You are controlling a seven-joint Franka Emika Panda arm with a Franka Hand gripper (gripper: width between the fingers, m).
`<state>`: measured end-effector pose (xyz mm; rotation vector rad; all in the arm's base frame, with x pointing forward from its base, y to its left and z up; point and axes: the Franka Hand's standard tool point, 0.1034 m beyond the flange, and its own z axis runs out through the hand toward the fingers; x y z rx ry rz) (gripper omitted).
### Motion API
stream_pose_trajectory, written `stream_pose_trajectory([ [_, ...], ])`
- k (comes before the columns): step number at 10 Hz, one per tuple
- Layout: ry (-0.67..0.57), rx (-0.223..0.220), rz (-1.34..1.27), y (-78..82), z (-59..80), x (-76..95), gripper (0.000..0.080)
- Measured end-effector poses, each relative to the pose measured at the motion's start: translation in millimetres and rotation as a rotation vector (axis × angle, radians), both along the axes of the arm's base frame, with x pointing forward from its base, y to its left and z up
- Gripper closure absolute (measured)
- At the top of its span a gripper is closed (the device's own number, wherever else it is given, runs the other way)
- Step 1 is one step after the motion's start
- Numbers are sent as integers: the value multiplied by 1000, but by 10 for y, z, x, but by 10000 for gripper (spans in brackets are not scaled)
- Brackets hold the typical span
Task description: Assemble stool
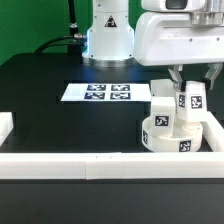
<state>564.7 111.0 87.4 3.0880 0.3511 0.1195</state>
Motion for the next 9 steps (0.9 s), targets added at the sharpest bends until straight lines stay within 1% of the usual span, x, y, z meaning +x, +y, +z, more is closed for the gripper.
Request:
stream_pose_trajectory([
  [2, -2, 17, -145, 13, -1, -3, 462],
  [3, 3, 37, -251, 7, -8, -13, 462],
  [4, 13, 88, -406, -33, -7, -5, 462],
  [5, 32, 119, -562, -33, -7, 3, 462],
  [7, 69, 164, -758, -29, -1, 59, 462],
  [8, 66, 177, -830, -38, 2, 79, 462],
  [9, 59, 181, -867, -44, 3, 88, 462],
])
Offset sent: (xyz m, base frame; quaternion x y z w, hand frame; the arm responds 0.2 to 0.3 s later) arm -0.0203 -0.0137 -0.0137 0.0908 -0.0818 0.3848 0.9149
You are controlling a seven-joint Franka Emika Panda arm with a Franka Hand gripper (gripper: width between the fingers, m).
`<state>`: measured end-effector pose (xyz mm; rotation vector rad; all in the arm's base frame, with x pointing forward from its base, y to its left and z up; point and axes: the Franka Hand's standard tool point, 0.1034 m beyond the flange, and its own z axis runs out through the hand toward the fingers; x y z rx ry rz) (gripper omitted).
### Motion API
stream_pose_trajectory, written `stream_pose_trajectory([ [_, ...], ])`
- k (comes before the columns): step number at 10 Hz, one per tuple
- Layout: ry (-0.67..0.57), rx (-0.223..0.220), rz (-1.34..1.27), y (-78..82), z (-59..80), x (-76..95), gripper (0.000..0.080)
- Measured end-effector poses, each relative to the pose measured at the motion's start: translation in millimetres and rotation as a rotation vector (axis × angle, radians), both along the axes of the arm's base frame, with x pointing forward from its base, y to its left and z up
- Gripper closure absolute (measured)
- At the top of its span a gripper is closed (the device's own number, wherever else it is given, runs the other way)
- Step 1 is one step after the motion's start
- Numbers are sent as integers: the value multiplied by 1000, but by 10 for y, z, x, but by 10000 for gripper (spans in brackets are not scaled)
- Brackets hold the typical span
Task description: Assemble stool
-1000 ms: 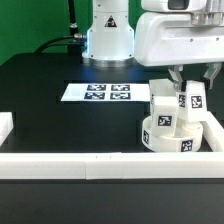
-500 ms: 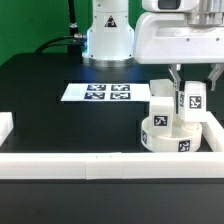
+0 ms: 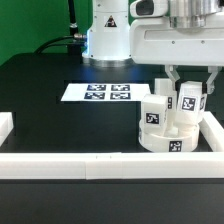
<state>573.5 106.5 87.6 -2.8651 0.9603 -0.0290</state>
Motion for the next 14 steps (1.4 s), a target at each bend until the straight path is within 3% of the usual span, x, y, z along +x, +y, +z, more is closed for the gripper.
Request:
stream_pose_trajectory([
  [3, 19, 12, -191, 16, 3, 2, 462],
  [4, 26, 32, -278, 13, -1, 5, 462],
  [5, 38, 99, -459, -19, 2, 28, 462],
  [8, 52, 145, -678, -49, -39, 61, 462],
  [12, 69, 158, -845, -28, -38, 74, 461],
  [13, 69, 158, -844, -28, -38, 74, 285],
  [14, 69, 158, -842, -26, -35, 77, 179],
])
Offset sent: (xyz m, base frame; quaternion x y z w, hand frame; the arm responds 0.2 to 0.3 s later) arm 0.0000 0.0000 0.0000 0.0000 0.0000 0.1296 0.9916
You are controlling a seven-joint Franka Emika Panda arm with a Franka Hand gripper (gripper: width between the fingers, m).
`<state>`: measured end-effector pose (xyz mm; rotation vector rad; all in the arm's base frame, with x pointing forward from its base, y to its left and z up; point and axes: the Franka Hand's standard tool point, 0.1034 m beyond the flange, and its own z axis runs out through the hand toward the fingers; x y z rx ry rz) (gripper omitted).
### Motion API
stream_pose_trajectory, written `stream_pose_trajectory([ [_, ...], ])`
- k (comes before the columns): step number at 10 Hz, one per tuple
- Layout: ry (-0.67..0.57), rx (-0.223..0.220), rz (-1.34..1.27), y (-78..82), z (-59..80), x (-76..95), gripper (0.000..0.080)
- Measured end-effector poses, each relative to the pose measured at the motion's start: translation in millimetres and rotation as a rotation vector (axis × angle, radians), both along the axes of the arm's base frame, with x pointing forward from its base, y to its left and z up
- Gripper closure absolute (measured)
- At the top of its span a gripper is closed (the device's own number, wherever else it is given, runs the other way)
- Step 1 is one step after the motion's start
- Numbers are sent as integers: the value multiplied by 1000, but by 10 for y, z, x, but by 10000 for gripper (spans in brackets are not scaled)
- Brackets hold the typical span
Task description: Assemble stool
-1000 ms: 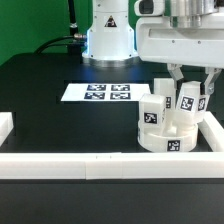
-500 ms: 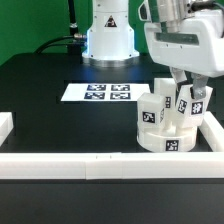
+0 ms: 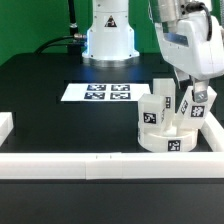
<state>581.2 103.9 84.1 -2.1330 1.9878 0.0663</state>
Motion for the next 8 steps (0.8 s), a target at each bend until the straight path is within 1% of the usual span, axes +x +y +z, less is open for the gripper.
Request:
stream_pose_trajectory([
  [1, -7, -24, 74, 34, 40, 19, 179],
  [2, -6, -39, 124, 107, 108, 31, 154],
  [3, -13, -54, 183, 219, 201, 56, 154],
  [4, -33, -65, 275, 244, 227, 65, 151],
  [7, -70, -92, 500, 221, 203, 58, 150],
  [8, -82, -108, 594, 216, 204, 58, 150],
])
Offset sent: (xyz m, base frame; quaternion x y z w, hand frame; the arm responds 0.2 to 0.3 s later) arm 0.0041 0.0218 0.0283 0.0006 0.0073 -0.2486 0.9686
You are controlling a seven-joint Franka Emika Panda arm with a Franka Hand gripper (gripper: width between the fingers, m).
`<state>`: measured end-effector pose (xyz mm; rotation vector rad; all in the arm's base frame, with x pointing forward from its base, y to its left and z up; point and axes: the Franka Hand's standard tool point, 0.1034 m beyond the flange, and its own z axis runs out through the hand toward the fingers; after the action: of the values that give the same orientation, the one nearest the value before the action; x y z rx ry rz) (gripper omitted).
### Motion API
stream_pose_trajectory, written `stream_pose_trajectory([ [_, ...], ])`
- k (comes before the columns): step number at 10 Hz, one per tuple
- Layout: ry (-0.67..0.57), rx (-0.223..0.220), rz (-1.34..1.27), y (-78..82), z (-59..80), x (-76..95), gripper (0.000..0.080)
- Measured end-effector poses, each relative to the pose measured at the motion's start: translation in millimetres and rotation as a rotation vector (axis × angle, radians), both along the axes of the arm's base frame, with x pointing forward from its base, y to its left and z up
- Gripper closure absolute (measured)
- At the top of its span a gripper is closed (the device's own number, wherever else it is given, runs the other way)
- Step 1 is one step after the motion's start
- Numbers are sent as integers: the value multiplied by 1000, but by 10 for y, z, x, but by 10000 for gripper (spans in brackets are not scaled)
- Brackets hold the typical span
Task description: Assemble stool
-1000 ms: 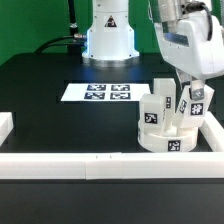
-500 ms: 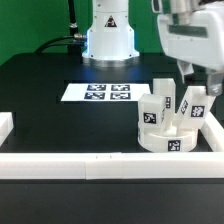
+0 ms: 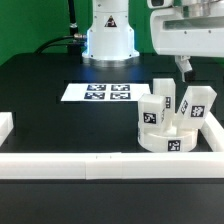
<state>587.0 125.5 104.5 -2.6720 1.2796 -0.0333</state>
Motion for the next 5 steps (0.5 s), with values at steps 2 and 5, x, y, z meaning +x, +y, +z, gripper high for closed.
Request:
stream_pose_trajectory([
  [2, -38, -67, 289, 30, 21, 6, 150],
  [5, -71, -96, 544, 70, 14, -5, 150],
])
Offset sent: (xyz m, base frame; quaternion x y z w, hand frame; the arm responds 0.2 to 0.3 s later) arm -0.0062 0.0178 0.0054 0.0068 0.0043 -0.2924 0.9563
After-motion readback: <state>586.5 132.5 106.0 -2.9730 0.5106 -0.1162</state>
